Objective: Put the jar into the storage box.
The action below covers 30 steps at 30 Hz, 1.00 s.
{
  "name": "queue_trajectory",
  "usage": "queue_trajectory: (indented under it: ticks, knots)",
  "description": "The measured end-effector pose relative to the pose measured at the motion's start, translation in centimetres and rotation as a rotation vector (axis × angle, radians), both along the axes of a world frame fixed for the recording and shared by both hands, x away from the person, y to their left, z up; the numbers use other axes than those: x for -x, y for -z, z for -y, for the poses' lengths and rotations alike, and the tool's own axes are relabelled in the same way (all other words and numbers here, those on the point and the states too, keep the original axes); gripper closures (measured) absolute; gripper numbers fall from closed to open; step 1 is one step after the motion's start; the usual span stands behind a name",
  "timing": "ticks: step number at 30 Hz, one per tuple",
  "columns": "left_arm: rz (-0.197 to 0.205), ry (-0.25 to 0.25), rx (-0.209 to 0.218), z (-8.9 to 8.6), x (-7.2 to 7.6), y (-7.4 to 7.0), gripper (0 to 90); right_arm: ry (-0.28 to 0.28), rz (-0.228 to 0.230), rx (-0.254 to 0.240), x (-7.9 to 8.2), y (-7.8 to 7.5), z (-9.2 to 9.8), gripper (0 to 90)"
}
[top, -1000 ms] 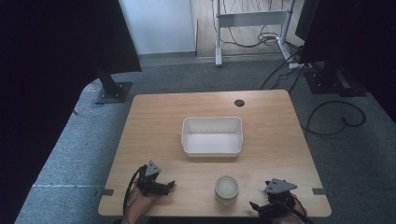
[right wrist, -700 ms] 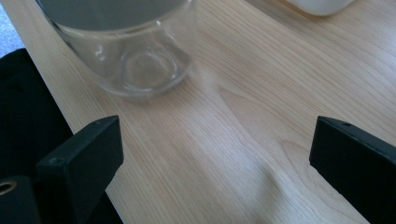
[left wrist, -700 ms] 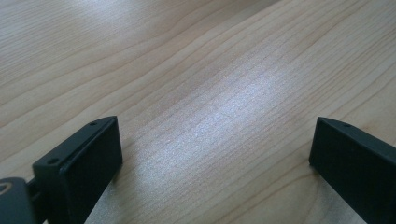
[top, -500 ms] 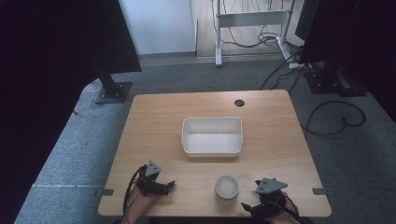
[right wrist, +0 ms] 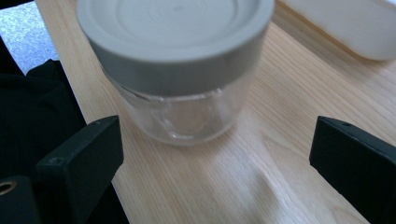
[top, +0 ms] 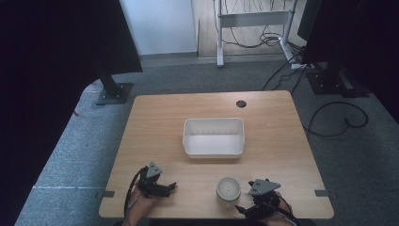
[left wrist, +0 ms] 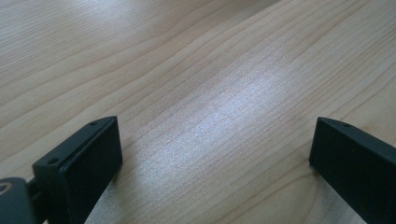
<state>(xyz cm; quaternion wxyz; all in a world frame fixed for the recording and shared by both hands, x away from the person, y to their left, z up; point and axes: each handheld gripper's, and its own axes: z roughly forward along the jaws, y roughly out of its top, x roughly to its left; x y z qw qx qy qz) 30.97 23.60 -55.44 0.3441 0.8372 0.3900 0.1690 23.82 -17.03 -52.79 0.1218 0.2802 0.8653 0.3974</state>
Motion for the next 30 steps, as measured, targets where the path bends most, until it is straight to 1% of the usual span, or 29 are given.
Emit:
queue_trajectory:
  ticks: [10, 21, 30]
  knots:
    - [0.0, 0.0, 0.0, 0.0, 0.0, 0.0, 2.2, -0.042, 0.001, 0.001, -0.4, 0.1, -1.6, 2.5]
    - [0.0, 0.0, 0.0, 0.0, 0.0, 0.0, 2.3, -0.051, 0.004, 0.004, -0.8, 0.2, -2.6, 2.6]
    - [0.0, 0.0, 0.0, 0.0, 0.0, 0.0, 2.2, -0.055, 0.0, 0.013, -1.2, 0.3, -3.8, 4.2]
